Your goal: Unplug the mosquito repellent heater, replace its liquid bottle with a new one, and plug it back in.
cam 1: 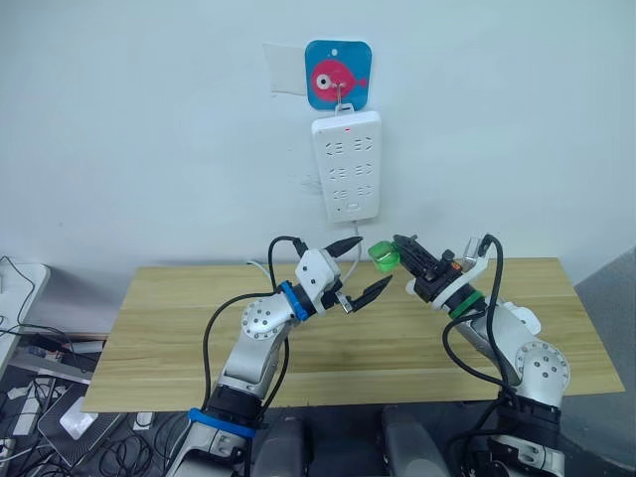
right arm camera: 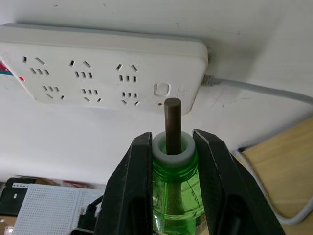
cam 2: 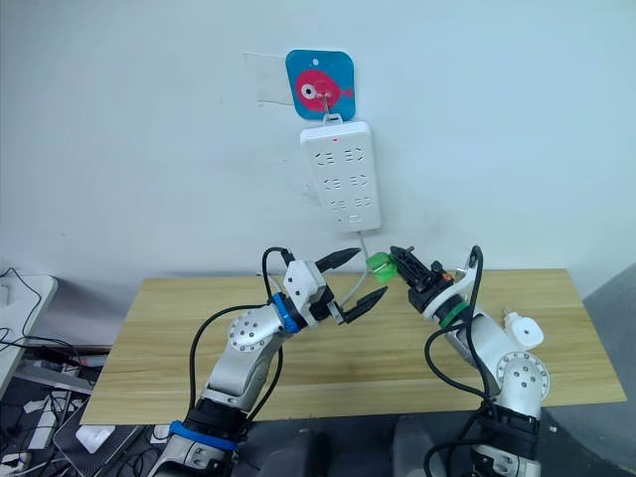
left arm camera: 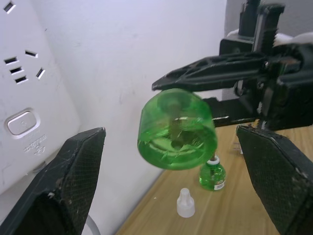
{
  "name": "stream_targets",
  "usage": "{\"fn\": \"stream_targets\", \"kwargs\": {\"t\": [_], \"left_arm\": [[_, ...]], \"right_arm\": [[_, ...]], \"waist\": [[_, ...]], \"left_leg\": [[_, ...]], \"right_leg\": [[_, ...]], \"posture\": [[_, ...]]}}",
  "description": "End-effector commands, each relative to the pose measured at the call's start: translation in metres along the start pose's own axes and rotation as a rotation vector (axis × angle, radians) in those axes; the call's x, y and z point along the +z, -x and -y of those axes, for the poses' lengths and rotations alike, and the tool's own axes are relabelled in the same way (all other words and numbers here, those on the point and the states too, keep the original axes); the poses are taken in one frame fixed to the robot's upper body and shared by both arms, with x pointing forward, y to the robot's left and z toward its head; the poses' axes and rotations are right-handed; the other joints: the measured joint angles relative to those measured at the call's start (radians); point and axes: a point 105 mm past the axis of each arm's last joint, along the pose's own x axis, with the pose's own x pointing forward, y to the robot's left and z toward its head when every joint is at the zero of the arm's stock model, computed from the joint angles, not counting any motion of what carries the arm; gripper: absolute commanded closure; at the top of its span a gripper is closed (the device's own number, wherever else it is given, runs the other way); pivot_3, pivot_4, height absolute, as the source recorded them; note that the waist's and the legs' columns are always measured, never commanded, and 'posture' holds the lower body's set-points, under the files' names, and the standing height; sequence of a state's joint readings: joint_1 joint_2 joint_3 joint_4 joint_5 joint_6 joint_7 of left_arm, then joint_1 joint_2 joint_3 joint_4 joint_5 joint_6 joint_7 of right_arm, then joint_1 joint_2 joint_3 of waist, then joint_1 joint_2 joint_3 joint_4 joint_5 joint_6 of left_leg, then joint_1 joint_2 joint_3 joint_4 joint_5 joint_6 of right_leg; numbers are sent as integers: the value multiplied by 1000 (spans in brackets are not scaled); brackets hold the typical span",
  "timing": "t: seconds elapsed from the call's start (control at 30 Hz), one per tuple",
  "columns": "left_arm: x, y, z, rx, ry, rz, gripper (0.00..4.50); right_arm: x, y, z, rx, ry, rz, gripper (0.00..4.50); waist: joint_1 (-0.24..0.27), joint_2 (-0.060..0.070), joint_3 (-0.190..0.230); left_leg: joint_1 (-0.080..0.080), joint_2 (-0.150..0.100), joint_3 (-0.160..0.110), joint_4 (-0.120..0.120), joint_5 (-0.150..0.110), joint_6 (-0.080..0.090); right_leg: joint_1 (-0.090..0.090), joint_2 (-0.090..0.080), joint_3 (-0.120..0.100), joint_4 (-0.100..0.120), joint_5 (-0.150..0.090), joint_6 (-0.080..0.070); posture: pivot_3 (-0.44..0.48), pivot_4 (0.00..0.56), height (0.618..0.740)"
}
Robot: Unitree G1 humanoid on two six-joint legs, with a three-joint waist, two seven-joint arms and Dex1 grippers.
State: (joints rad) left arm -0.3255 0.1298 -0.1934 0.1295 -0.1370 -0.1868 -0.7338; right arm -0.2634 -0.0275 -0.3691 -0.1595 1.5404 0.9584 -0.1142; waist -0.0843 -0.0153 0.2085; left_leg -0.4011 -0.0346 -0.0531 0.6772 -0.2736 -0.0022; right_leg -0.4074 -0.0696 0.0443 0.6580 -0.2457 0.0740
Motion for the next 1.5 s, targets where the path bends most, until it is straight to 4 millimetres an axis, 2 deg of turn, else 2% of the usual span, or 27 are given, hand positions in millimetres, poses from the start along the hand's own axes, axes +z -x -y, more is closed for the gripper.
{"fn": "stream_targets", "kwargs": {"t": [0.03, 0.43, 0.67, 0.87, 1.0, 1.07, 1.2, 1.27, 1.33, 1.4, 1.5], "left_arm": [[12, -8, 0, -13, -28, 58, 0], [15, -15, 2, -27, -20, 80, 0], [16, -16, 2, -25, -19, 88, 2172], [14, -16, 0, -14, -35, 76, 2249], [11, -15, -3, -8, -40, 63, 2249], [11, -13, -5, -8, -41, 60, 2249], [12, -9, -10, -16, -41, 54, 2249], [12, -5, -12, -25, -43, 47, 2249], [11, -1, -14, -31, -46, 40, 2249], [10, 2, -15, -35, -44, 35, 2249], [9, 5, -15, -36, -44, 32, 2249]], "right_arm": [[-2, 0, -19, 64, 21, -12, 3655], [-2, 0, -20, 66, 16, -16, 3655], [-3, 1, -22, 77, 11, -24, 3655], [-5, -1, -22, 66, 37, -39, 3655], [-6, 0, -18, 40, 105, -73, 2268], [-10, 6, -11, -5, 191, -143, 1530], [-19, 36, 8, -121, 386, -382, 25], [-14, 59, 15, -182, 515, -517, 25], [2, 81, 24, -261, 650, -642, 25], [23, 96, 33, -347, 751, -708, 25], [72, 111, 46, -503, 882, -713, 25]], "waist": [[0, 0, 0], [-1, 0, 0], [-1, 0, 0], [-1, 0, 0], [-2, 0, 0], [-2, 0, 0], [1, 0, 0], [1, 0, 0], [0, 1, 0], [0, 1, 0], [-1, 0, 0]], "left_leg": [[0, 0, 0, 0, 0, 0], [0, 0, 0, 0, 0, 0], [0, 0, 0, 0, 0, 0], [0, 0, 0, 0, 0, 0], [0, 0, 0, 0, 0, 0], [0, 0, 0, 0, 0, 0], [-1, 0, 0, 0, 0, 0], [-1, 0, 0, 1, 0, 0], [-1, 0, 0, 1, 0, 0], [0, -1, 0, 1, 0, 1], [0, 0, 0, 1, 0, 1]], "right_leg": [[0, 0, 0, 0, 0, 0], [0, 1, 0, 0, 0, 0], [0, 1, 0, 0, 0, 0], [0, 1, 0, 0, 0, 0], [0, 1, 0, 0, 0, 0], [0, 1, 0, 0, 0, 0], [1, 0, 0, -1, 0, 1], [1, 0, 0, -1, 0, 1], [1, 0, 0, -1, -1, 1], [2, 0, 0, -2, -1, 2], [2, 1, 0, -2, -1, 2]], "posture": [[-133, 154, 740], [-143, 157, 740], [-145, 156, 740], [-145, 156, 740], [-146, 161, 740], [-146, 166, 740], [-155, 178, 740], [-159, 184, 740], [-163, 188, 740], [-170, 194, 740], [-176, 203, 740]]}}
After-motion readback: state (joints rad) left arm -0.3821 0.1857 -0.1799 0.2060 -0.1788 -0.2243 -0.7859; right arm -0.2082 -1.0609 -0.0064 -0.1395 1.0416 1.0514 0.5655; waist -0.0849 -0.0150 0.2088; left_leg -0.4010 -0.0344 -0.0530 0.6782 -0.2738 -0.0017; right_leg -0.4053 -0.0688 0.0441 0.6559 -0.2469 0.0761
